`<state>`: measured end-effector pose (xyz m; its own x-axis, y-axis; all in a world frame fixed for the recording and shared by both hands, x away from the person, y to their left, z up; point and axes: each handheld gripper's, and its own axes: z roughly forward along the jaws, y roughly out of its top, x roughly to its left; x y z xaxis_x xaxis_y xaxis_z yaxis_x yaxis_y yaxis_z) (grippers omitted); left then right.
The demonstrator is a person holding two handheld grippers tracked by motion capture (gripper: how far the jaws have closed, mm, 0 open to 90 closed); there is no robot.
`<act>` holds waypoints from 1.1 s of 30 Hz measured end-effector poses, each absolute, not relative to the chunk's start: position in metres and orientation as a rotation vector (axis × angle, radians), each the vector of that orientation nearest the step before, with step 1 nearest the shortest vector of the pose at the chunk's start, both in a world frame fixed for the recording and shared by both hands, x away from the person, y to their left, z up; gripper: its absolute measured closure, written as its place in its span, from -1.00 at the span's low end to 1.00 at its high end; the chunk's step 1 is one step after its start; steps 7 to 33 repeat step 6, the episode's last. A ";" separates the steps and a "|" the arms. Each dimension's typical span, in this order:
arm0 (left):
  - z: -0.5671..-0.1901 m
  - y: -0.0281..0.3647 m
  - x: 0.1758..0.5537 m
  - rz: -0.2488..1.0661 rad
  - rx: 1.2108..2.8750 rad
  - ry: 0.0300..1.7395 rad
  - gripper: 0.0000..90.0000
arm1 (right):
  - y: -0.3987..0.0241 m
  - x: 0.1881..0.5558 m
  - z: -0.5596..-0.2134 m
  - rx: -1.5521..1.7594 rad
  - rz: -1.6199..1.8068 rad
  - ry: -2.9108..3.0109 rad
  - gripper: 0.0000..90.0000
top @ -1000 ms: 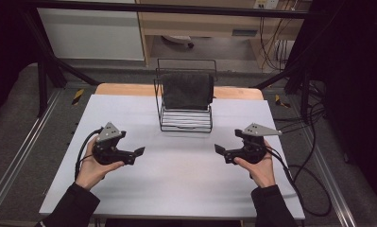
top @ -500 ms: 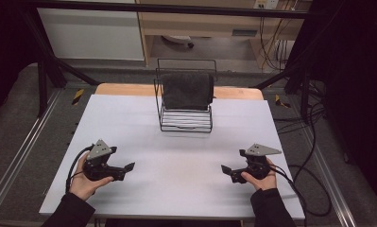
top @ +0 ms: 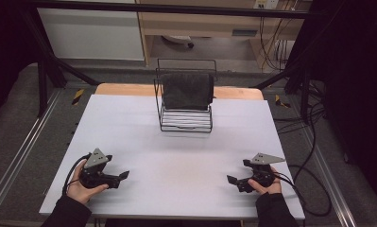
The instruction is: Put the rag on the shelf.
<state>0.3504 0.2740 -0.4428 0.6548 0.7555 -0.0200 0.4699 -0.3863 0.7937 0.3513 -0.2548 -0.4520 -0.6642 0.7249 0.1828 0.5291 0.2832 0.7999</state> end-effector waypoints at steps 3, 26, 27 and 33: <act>-0.443 0.274 0.350 0.444 2.049 0.941 -0.85 | -0.255 0.351 -0.452 1.155 1.319 2.336 -0.98; -0.443 0.273 0.349 0.438 2.049 0.939 -0.85 | -0.255 0.351 -0.451 1.151 1.329 2.327 -0.98; -0.443 0.273 0.349 0.438 2.049 0.939 -0.85 | -0.255 0.351 -0.451 1.151 1.329 2.327 -0.98; -0.443 0.273 0.349 0.438 2.049 0.939 -0.85 | -0.255 0.351 -0.451 1.151 1.329 2.327 -0.98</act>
